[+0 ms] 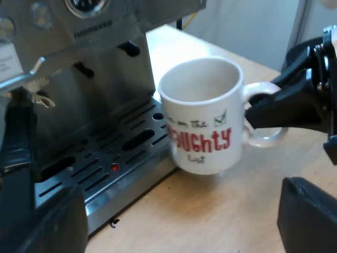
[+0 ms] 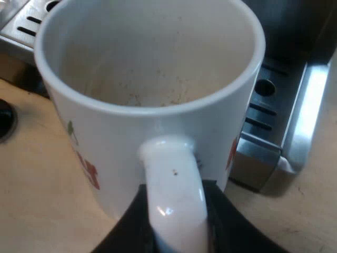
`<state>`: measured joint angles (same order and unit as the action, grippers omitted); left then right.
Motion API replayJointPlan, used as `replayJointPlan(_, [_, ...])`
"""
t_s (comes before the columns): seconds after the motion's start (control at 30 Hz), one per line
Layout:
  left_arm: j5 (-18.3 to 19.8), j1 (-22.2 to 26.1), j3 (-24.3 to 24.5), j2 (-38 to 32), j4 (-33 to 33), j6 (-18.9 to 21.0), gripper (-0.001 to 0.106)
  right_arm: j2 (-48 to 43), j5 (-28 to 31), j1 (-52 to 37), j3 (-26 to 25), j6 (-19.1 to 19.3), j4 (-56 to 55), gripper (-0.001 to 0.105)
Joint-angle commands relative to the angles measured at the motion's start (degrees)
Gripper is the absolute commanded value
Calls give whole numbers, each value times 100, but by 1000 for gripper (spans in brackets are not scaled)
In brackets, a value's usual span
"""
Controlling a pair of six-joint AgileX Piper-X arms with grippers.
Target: Place mug into machine
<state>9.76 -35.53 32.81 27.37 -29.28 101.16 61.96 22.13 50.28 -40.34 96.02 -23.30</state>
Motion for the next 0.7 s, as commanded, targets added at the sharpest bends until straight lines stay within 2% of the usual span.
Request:
replayJointPlan(0.03, [73,162,2,240,290,10,81,156,-31,-2,-171,81,432,0])
replayJointPlan(0.17, [435,629,2,460,479,10,81,414,-51,-2,-252,99,656,0])
replayJointPlan(0.23, [820,1022,2,498,523,-83,81,600,-50,-2,-309,192,844,0])
replayJointPlan(0.33, [1403,1357,2,509,544,-248,81,801,-50,-2,-346,193,1053,0])
replayJointPlan(0.43, [1488,1439,2,509,543,-364,81,1017,-50,-2,-346,193,1399,0])
replayJointPlan(0.7, [1488,1438,2,509,543,-364,81,1542,-50,-2,-346,193,2180,0])
